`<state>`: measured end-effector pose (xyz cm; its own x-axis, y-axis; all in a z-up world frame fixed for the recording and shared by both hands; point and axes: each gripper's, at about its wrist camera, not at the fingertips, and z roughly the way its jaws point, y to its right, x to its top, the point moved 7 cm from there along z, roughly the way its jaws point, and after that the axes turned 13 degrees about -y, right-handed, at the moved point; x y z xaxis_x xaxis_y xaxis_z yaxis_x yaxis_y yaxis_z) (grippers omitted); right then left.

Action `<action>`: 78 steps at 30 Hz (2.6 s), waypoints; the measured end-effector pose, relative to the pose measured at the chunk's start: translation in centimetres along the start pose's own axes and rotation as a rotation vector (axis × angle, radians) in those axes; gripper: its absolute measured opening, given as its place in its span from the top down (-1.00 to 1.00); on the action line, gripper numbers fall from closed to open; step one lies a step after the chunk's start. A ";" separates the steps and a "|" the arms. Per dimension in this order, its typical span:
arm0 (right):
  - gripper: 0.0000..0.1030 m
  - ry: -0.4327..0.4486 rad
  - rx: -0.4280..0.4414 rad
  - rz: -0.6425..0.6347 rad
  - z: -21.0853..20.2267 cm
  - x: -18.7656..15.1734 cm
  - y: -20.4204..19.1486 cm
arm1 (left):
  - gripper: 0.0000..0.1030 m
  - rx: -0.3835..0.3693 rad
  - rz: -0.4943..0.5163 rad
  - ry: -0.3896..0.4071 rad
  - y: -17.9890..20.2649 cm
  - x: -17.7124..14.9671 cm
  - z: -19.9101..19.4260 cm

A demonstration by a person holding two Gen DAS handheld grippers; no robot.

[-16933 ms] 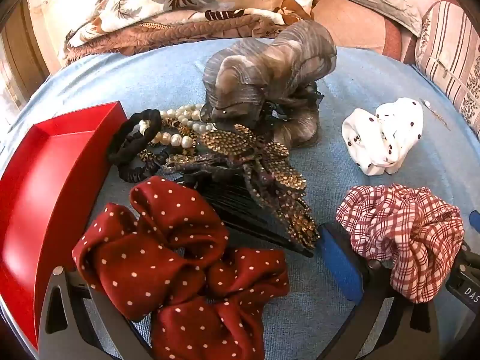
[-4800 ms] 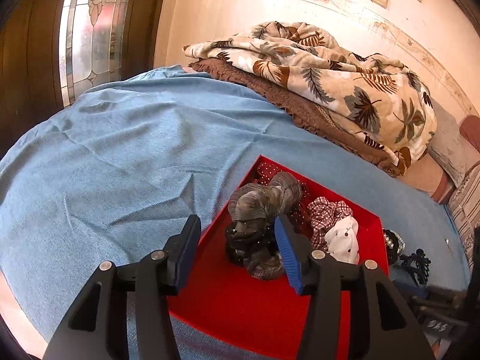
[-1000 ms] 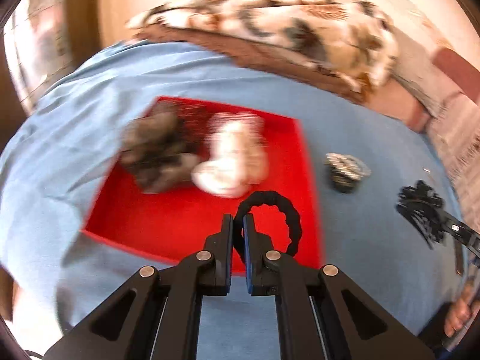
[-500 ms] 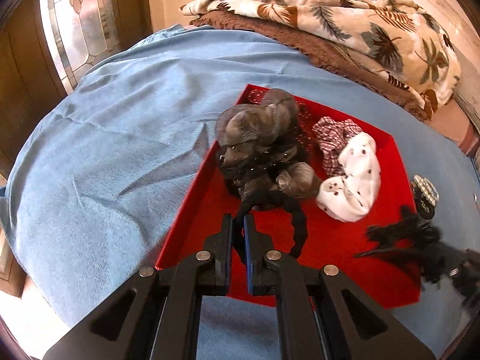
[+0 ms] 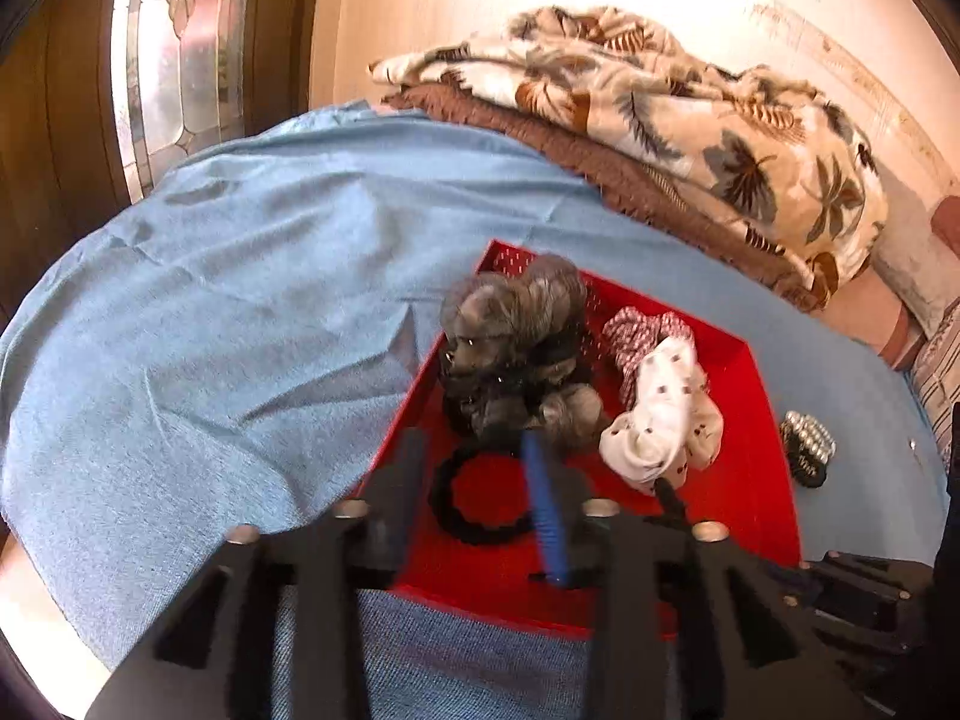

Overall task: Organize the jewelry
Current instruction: 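Lower hair tie and claw clips into the red tray and open both tools, then grasp black beaded bracelet with right tool and lift it off the sheet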

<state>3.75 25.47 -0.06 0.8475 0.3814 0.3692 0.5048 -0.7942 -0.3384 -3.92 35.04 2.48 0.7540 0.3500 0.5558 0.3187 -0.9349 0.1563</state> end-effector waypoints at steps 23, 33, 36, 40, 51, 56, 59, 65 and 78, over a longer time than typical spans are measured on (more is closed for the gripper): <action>-0.12 0.164 -0.113 0.009 -9.8 -3.7 3.0 | -0.12 0.125 -0.008 0.073 0.4 -1.4 -4.1; -0.17 0.174 -0.193 0.191 -12.7 -10.3 11.3 | -0.18 0.126 0.114 0.051 6.1 -4.1 -7.1; -0.17 0.177 -0.205 0.241 -13.4 -11.8 13.4 | -0.21 0.122 0.181 0.048 8.8 -4.9 -7.5; -0.17 0.197 -0.217 0.283 -14.6 -13.0 15.2 | -0.21 0.118 0.269 0.043 12.3 -6.2 -7.7; -0.17 0.192 -0.207 0.339 -14.4 -11.6 19.3 | -0.23 0.081 0.464 -0.001 19.3 -9.9 -6.4; -0.17 0.169 -0.200 0.315 -11.8 -6.2 21.0 | -0.23 0.067 0.450 -0.028 18.9 -10.1 -5.2; -0.17 0.143 -0.222 0.279 -9.5 -2.7 21.1 | -0.23 0.063 0.434 -0.050 18.3 -9.9 -4.2; -0.16 0.063 -0.290 0.221 -4.4 1.5 21.4 | -0.23 0.066 0.421 -0.090 17.4 -9.7 -2.2; 0.77 0.065 -0.385 0.566 -13.5 -12.3 33.3 | -0.23 -0.040 0.404 -0.144 20.0 -8.5 -1.0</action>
<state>7.92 -12.04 -4.17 0.9458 -0.1616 0.2817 -0.1174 -0.9789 -0.1673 -4.57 13.34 1.72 0.8869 -0.0430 0.4599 -0.0395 -0.9991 -0.0174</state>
